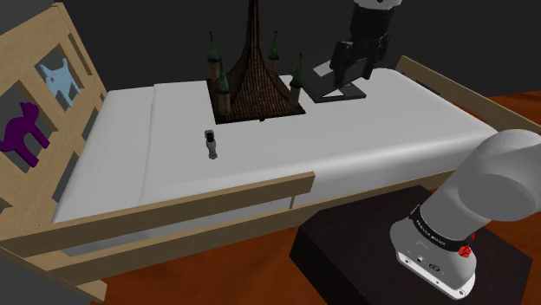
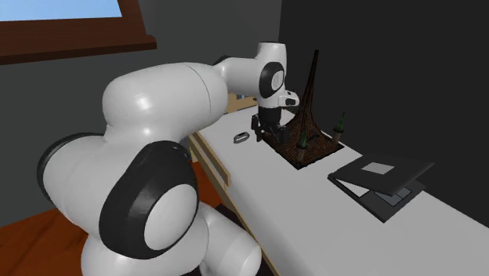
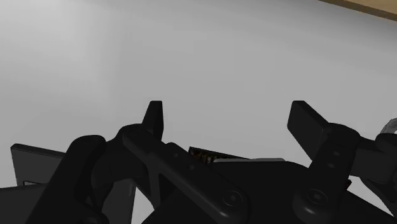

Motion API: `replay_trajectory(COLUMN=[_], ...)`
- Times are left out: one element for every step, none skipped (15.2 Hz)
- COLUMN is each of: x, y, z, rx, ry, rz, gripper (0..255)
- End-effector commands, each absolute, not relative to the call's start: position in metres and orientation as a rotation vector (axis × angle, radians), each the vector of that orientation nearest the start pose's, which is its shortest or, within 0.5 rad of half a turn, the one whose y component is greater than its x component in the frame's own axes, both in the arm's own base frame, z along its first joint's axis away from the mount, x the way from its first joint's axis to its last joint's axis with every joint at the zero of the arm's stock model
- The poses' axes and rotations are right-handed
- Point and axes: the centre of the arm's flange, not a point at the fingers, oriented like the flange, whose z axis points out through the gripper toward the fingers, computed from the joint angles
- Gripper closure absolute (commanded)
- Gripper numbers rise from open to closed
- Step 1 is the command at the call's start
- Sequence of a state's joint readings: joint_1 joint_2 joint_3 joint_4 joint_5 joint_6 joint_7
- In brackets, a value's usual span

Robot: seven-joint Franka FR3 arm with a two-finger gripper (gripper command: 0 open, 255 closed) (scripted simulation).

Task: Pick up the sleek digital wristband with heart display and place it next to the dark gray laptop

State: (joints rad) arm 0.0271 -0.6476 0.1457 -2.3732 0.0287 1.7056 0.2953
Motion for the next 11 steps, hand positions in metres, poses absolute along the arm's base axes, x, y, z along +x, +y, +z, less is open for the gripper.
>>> replay_trajectory(x=[0.36, 0.366, 0.372, 0.379, 0.385, 0.391, 0.397, 0.403, 0.41, 0.416, 0.423], y=[0.091, 0.101, 0.111, 0.12, 0.13, 0.139, 0.149, 0.159, 0.168, 0.178, 0.187], z=[0.531, 0.525, 0.519, 0.513, 0.507, 0.501, 0.495, 0.489, 0.484, 0.478, 0.472], rx=[-3.187, -3.184, -3.181, -3.178, -3.175, -3.172, -3.168, -3.165, -3.162, -3.159, -3.155], ry=[0.271, 0.279, 0.288, 0.296, 0.304, 0.313, 0.321, 0.329, 0.338, 0.346, 0.354], rz=[0.015, 0.014, 0.013, 0.012, 0.011, 0.01, 0.009, 0.008, 0.007, 0.006, 0.005], gripper=[0, 0, 0, 0, 0, 0, 0, 0, 0, 0, 0])
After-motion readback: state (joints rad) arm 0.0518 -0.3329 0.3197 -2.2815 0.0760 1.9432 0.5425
